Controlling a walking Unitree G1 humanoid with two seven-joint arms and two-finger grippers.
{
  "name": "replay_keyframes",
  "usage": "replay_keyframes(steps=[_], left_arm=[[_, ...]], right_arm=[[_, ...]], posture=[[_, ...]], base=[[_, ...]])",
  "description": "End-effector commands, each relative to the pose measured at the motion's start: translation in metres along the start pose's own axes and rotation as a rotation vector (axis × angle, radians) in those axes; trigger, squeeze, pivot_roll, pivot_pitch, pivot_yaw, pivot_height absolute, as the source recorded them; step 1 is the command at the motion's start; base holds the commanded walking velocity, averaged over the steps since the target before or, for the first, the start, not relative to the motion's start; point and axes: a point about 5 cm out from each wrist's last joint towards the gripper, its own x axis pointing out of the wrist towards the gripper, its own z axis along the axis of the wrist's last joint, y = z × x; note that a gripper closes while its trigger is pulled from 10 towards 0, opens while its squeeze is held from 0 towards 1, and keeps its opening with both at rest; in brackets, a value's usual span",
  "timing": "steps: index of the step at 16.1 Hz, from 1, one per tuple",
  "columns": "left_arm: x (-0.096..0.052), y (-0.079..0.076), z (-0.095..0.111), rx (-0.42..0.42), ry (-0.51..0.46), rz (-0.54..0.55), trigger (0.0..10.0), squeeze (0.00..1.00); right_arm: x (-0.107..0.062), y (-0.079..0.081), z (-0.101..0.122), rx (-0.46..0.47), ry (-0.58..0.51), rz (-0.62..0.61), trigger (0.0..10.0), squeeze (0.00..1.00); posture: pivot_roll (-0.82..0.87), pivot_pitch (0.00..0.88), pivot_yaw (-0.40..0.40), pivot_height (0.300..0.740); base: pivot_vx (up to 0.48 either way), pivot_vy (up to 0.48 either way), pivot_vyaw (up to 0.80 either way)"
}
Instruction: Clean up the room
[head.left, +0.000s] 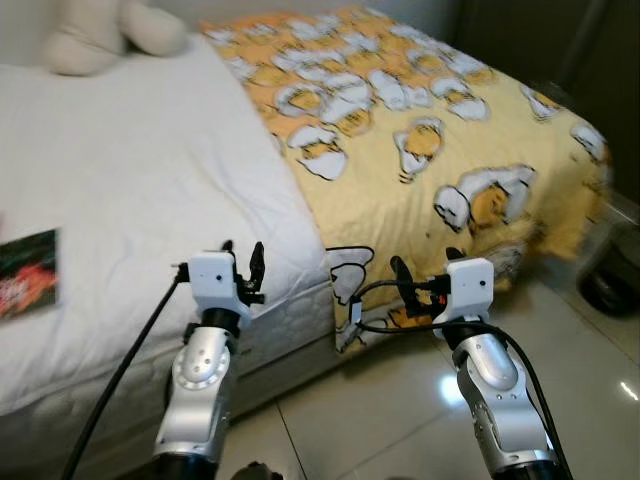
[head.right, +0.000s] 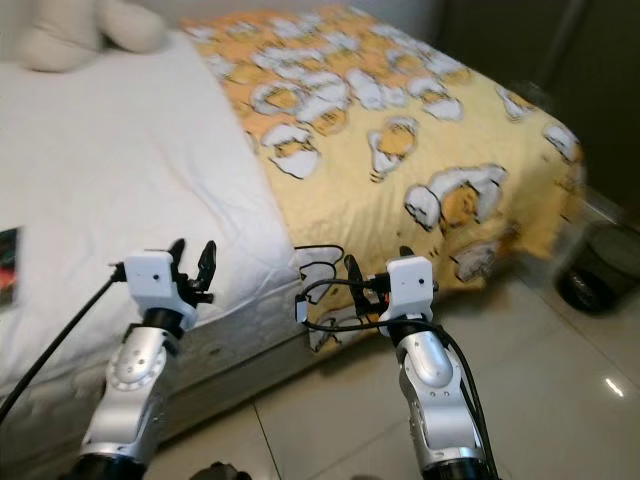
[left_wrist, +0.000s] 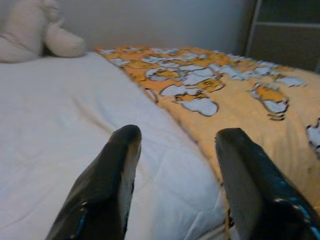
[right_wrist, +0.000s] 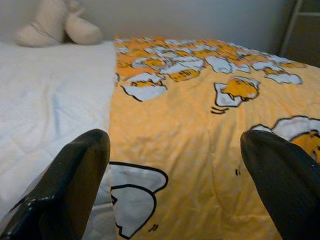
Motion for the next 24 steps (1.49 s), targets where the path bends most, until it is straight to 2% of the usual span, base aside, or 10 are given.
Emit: replay_keyframes(steps=[1,3,5,7,15,16,17,18,22,24], left_arm=[[-0.002,-0.002,0.000,0.011,0.012,-0.025,10.0,1.00],[-0.009,0.011,-0.008,0.051,0.073,0.024,10.0,1.00],[-0.008,0.018,-0.011,0.085,0.097,0.067,10.0,1.00],[-0.009,0.022,-0.013,0.078,0.122,0.092,10.0,1.00],[-0.013,0.026,-0.012,0.085,0.126,0.112,10.0,1.00],[-0.014,0.026,-0.014,0.060,0.137,0.119,10.0,0.95],[-0.013,0.027,-0.016,0.080,0.155,0.132,10.0,0.00],[-0.013,0.029,-0.019,0.134,0.179,0.143,10.0,0.00],[-0.011,0.025,-0.012,0.087,0.139,0.150,10.0,0.00],[-0.011,0.024,-0.012,0.144,0.130,0.152,10.0,0.00]], right_arm=[[0.000,-0.003,0.001,0.004,-0.011,-0.004,10.0,0.00],[-0.004,-0.006,-0.004,0.007,0.002,-0.012,10.0,0.00],[-0.007,-0.007,-0.009,0.010,0.020,-0.009,10.0,0.00],[-0.006,-0.008,-0.012,0.011,0.028,-0.012,10.0,0.00],[-0.010,-0.011,-0.020,0.000,0.055,0.015,10.0,0.00],[-0.010,-0.012,-0.021,-0.001,0.058,0.015,10.0,0.00],[-0.010,-0.012,-0.022,-0.001,0.061,0.015,10.0,0.00],[-0.009,-0.012,-0.023,-0.001,0.065,0.017,10.0,0.00],[-0.008,-0.013,-0.024,-0.005,0.072,0.032,10.0,0.00],[-0.007,-0.015,-0.024,-0.007,0.075,0.034,10.0,0.00]], posture=[[-0.13,0.000,0.053,0.740],[-0.13,0.000,0.061,0.740],[-0.13,0.000,0.064,0.740],[-0.14,0.000,0.065,0.740],[-0.12,0.000,0.052,0.740],[-0.12,0.000,0.053,0.740],[-0.12,0.000,0.053,0.740],[-0.12,0.000,0.051,0.740],[-0.11,0.000,0.044,0.740],[-0.11,0.000,0.039,0.740]], base=[[0.000,-0.472,0.68],[0.000,-0.472,0.64],[0.000,-0.454,0.63],[0.261,-0.399,0.63],[0.000,0.000,0.59],[0.000,0.000,0.58],[0.000,0.000,0.58],[0.000,0.000,0.57],[0.000,-0.404,0.57],[0.000,0.000,0.55]])
